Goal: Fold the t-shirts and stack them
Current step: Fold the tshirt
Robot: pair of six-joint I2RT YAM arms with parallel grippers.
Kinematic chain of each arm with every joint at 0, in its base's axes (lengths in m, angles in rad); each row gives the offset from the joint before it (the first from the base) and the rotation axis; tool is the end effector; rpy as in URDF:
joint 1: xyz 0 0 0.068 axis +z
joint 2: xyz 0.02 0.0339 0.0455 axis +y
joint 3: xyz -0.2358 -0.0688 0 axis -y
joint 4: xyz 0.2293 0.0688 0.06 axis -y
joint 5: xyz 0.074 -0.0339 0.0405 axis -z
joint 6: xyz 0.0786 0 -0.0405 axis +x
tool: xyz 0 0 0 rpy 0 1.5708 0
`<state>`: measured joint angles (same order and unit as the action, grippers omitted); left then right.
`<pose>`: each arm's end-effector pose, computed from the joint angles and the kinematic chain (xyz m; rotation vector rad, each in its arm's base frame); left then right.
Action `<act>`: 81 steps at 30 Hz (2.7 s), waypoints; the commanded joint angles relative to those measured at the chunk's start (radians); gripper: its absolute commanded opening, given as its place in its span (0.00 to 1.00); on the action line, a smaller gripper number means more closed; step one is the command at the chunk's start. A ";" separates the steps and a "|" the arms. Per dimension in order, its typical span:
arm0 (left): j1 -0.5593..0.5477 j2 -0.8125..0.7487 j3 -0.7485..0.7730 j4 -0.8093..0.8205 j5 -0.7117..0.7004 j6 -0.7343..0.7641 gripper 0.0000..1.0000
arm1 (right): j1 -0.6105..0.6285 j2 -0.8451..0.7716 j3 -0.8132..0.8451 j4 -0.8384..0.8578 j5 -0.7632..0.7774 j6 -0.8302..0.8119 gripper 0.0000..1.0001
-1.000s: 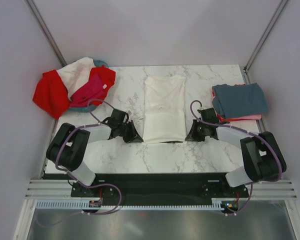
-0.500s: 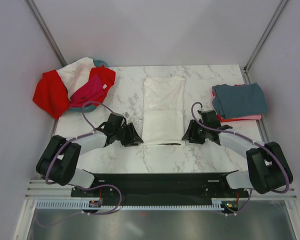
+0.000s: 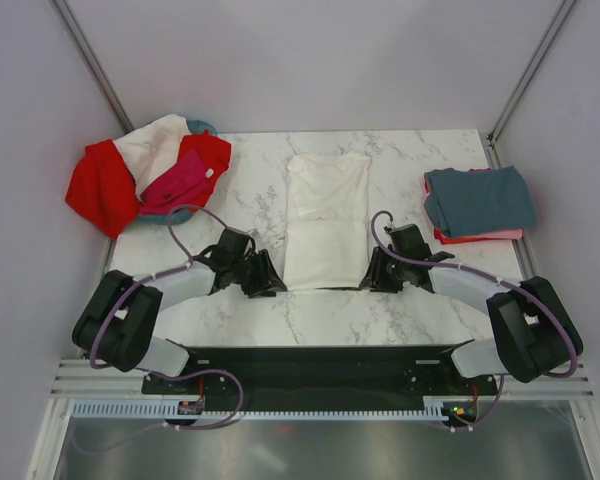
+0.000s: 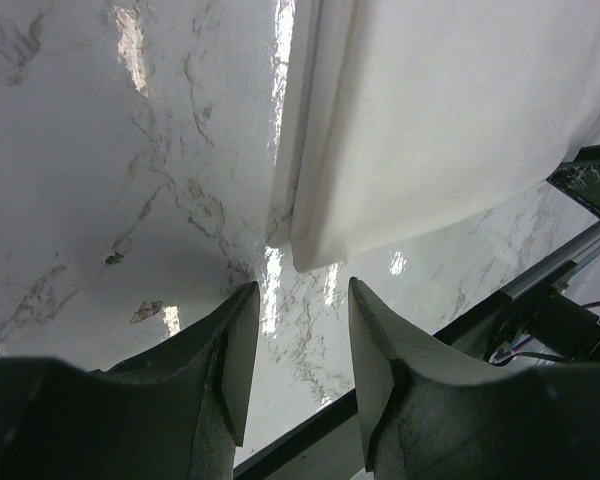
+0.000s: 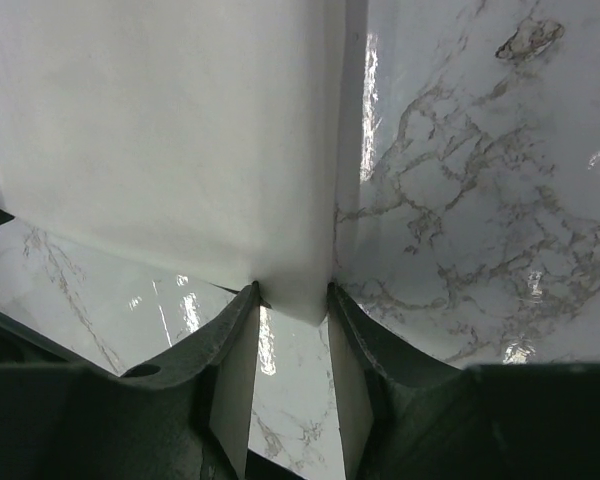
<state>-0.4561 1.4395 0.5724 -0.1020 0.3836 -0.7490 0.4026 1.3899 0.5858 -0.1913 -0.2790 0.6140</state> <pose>0.2262 -0.1437 0.0902 -0.2343 2.7090 -0.9115 0.2319 0.1223 0.0965 0.1722 2.6793 0.7154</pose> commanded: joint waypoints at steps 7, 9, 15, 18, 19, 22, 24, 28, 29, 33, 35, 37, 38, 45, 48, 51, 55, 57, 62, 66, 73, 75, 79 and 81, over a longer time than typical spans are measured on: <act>-0.009 0.062 0.066 0.016 -0.052 0.007 0.45 | 0.013 0.008 0.011 -0.017 0.067 -0.002 0.40; -0.009 0.084 0.079 0.018 -0.046 0.008 0.42 | 0.015 0.012 0.009 -0.017 0.075 0.000 0.39; -0.013 0.096 0.075 0.030 -0.031 0.000 0.33 | 0.019 -0.003 0.017 -0.052 0.090 -0.003 0.43; -0.015 0.093 0.063 0.031 -0.038 0.000 0.33 | 0.019 -0.031 0.011 -0.076 0.130 -0.010 0.48; -0.015 0.096 0.061 0.031 -0.038 0.000 0.33 | 0.019 -0.034 0.012 -0.083 0.138 -0.011 0.48; -0.015 0.099 0.058 0.035 -0.034 -0.003 0.32 | 0.024 -0.031 0.011 -0.097 0.159 -0.017 0.45; -0.015 0.099 0.058 0.036 -0.035 -0.004 0.31 | 0.034 -0.019 0.009 -0.094 0.169 -0.016 0.43; -0.016 0.102 0.063 0.036 -0.035 -0.004 0.24 | 0.062 0.008 0.016 -0.085 0.167 -0.011 0.39; -0.016 0.102 0.066 0.038 -0.034 -0.004 0.23 | 0.065 0.014 0.016 -0.080 0.163 -0.008 0.38; -0.016 0.105 0.066 0.044 -0.026 -0.009 0.16 | 0.071 0.018 0.016 -0.062 0.138 0.000 0.34; -0.018 0.105 0.063 0.048 -0.023 -0.010 0.12 | 0.071 0.020 0.016 -0.059 0.121 -0.003 0.31; -0.018 0.107 0.063 0.054 -0.015 -0.016 0.10 | 0.071 0.026 0.016 -0.053 0.107 -0.003 0.20; -0.018 0.105 0.063 0.059 -0.012 -0.018 0.09 | 0.071 0.032 0.019 -0.051 0.094 -0.005 0.12; -0.018 0.007 0.044 0.059 -0.019 -0.035 0.02 | 0.071 -0.034 0.040 -0.091 0.084 -0.003 0.00; -0.019 -0.054 0.038 0.036 0.000 -0.044 0.02 | 0.071 -0.090 0.057 -0.149 0.077 -0.011 0.00; -0.023 -0.115 0.035 0.001 0.012 -0.047 0.02 | 0.071 -0.164 0.075 -0.212 0.077 -0.019 0.00; -0.027 -0.211 0.034 -0.063 0.040 -0.052 0.02 | 0.071 -0.271 0.109 -0.301 0.077 -0.028 0.00; -0.036 -0.257 0.032 -0.106 0.040 -0.061 0.02 | 0.071 -0.302 0.132 -0.351 0.077 -0.034 0.00; -0.081 -0.416 0.020 -0.176 0.031 -0.101 0.02 | 0.070 -0.397 0.178 -0.456 0.083 -0.037 0.00; -0.099 -0.499 -0.002 -0.202 0.031 -0.138 0.02 | 0.071 -0.442 0.226 -0.507 0.093 -0.037 0.00; -0.089 -0.524 0.046 -0.217 0.037 -0.177 0.02 | 0.070 -0.395 0.338 -0.547 0.155 -0.065 0.00; -0.079 -0.487 0.099 -0.237 0.028 -0.167 0.02 | 0.070 -0.368 0.384 -0.543 0.175 -0.071 0.00; -0.049 -0.406 0.207 -0.260 -0.009 -0.135 0.02 | 0.055 -0.241 0.465 -0.540 0.212 -0.106 0.00; -0.039 -0.378 0.231 -0.260 -0.017 -0.131 0.02 | 0.044 -0.200 0.514 -0.530 0.207 -0.131 0.00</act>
<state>-0.5117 1.0344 0.7315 -0.3576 0.3923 -0.8902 0.4618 1.1458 1.0248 -0.7315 -0.1143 0.5327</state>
